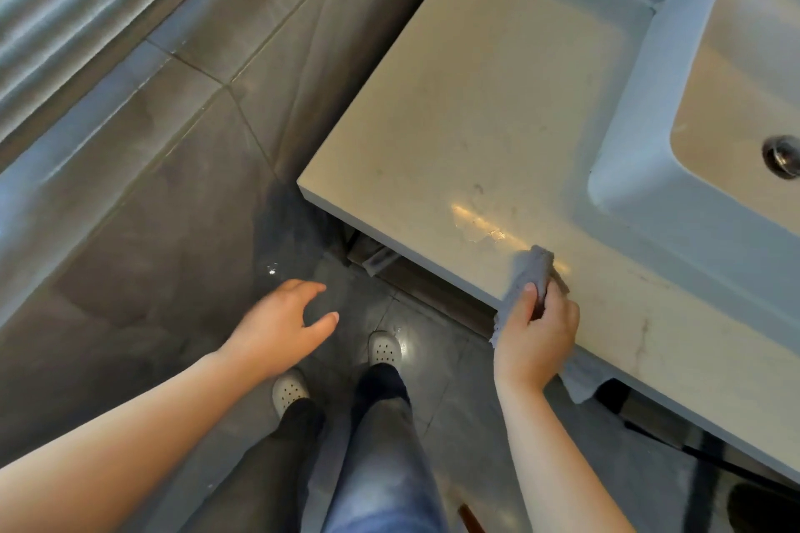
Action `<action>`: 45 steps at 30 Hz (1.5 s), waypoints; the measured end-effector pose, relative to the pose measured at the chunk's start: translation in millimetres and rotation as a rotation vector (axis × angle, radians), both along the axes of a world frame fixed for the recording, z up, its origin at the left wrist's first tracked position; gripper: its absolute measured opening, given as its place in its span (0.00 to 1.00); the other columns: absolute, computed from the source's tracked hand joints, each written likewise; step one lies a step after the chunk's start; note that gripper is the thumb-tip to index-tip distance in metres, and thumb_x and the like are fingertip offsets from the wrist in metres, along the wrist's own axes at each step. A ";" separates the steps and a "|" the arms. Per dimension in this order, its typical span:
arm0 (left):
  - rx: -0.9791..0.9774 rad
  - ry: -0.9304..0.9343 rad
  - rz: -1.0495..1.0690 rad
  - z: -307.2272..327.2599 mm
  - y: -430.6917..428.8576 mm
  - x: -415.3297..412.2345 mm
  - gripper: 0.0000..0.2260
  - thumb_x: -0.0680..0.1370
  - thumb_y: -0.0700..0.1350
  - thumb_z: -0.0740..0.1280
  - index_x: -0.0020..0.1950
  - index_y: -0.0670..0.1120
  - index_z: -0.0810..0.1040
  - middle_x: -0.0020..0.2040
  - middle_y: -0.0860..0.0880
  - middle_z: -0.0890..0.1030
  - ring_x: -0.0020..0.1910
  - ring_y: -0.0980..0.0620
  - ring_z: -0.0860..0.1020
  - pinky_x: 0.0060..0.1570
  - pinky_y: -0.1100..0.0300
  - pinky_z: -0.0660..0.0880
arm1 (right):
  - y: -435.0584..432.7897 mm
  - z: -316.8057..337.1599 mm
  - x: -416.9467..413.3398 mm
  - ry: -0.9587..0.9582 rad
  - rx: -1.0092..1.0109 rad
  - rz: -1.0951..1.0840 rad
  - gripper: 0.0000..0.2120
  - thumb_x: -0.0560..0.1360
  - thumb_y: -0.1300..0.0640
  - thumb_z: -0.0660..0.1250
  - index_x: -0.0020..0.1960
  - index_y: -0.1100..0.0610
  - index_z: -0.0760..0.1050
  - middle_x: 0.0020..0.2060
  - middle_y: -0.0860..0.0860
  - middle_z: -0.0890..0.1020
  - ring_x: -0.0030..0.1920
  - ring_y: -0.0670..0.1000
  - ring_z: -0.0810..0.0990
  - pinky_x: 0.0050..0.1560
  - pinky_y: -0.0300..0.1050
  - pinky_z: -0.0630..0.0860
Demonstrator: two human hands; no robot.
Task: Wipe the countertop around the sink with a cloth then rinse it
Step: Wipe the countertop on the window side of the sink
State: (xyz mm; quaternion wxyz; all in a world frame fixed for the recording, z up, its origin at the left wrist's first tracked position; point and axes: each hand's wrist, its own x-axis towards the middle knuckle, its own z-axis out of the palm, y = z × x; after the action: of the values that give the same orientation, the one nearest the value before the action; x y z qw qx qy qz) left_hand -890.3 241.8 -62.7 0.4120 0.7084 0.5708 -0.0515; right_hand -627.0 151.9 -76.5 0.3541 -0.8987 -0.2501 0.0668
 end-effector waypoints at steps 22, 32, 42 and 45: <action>-0.052 0.036 0.249 -8.8 5.4 -56.5 0.24 0.77 0.55 0.65 0.70 0.49 0.69 0.68 0.51 0.70 0.60 0.52 0.74 0.59 0.58 0.71 | 132.4 -15.8 -86.0 -0.105 0.021 0.371 0.17 0.80 0.50 0.57 0.58 0.57 0.78 0.45 0.51 0.76 0.40 0.46 0.75 0.37 0.37 0.74; -0.109 0.051 0.428 -9.0 -16.3 -103.1 0.24 0.77 0.57 0.63 0.71 0.53 0.67 0.70 0.52 0.68 0.68 0.53 0.68 0.66 0.57 0.66 | 176.4 -5.6 -167.3 -0.019 0.040 0.687 0.13 0.79 0.52 0.61 0.58 0.56 0.78 0.51 0.51 0.77 0.47 0.41 0.72 0.46 0.30 0.73; -0.028 -0.015 0.411 27.1 -18.6 -120.5 0.22 0.77 0.56 0.64 0.70 0.52 0.69 0.68 0.51 0.71 0.65 0.52 0.71 0.61 0.59 0.67 | 124.5 51.2 -146.8 0.300 -0.099 0.945 0.12 0.77 0.53 0.64 0.35 0.51 0.75 0.27 0.44 0.74 0.30 0.40 0.72 0.30 0.29 0.66; 0.019 -0.094 0.347 48.4 -15.0 -114.2 0.20 0.76 0.54 0.66 0.67 0.50 0.73 0.61 0.54 0.77 0.60 0.54 0.75 0.60 0.58 0.71 | 97.8 86.6 -115.9 0.340 -0.098 0.908 0.14 0.77 0.50 0.64 0.39 0.59 0.77 0.30 0.58 0.78 0.30 0.52 0.74 0.31 0.40 0.68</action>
State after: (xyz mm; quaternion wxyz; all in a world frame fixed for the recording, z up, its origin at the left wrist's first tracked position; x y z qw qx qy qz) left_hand -1004.4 226.7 -14.3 0.4340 0.6047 0.6652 0.0588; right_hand -742.9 249.7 10.1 0.2823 -0.6909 -0.5518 0.3720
